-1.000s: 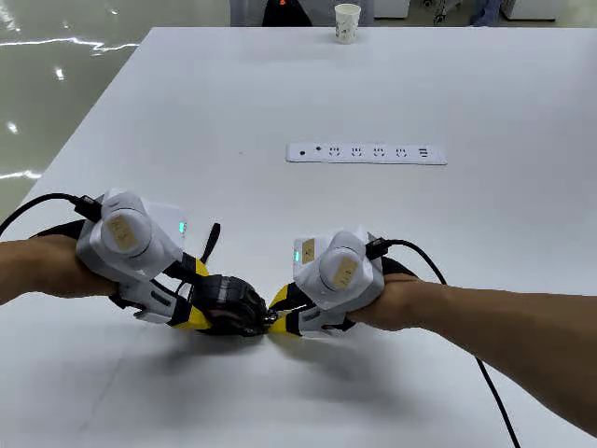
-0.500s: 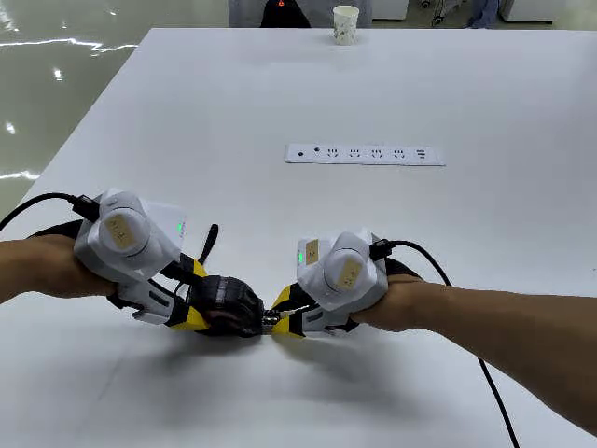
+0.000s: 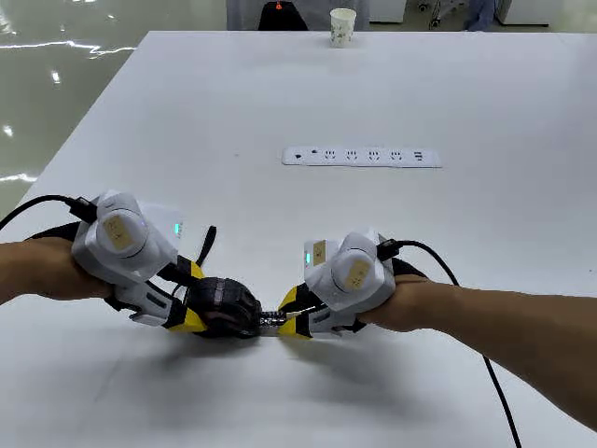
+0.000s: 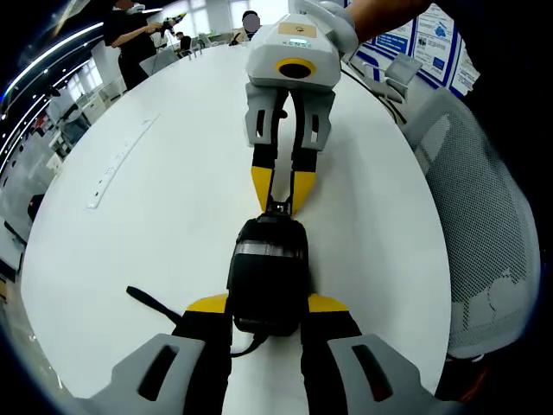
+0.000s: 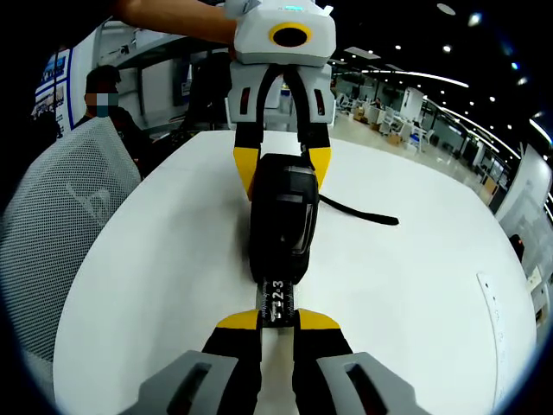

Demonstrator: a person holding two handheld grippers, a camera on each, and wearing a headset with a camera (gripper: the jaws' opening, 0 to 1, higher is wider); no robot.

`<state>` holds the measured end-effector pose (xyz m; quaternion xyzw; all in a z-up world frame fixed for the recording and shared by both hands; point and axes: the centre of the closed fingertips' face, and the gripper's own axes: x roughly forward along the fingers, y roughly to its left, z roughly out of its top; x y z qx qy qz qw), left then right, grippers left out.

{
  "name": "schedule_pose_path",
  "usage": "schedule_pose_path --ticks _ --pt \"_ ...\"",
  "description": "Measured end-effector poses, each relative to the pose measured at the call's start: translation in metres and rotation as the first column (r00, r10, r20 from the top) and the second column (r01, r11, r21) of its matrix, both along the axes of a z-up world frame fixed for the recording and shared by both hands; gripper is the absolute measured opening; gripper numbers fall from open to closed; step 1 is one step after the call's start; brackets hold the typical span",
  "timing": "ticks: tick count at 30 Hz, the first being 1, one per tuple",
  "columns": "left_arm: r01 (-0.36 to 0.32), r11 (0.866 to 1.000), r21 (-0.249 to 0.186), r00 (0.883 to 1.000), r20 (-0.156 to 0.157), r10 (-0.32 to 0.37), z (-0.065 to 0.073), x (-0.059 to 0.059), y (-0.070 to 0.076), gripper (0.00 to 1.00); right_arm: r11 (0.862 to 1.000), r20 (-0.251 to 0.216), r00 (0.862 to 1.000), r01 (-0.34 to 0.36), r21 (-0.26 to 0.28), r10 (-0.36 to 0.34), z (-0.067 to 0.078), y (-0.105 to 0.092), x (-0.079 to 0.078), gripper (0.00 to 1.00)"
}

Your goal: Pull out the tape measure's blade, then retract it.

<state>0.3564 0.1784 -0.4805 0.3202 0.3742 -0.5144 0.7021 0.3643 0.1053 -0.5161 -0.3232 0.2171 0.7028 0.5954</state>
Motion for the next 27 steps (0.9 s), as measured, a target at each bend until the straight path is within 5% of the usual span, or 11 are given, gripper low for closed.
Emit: schedule_pose_path --ticks 27 --pt "-0.007 1.000 0.010 1.000 -0.003 0.007 0.000 0.000 -0.001 0.24 0.999 -0.005 1.000 0.025 -0.020 -0.025 -0.001 -0.031 0.006 0.09"
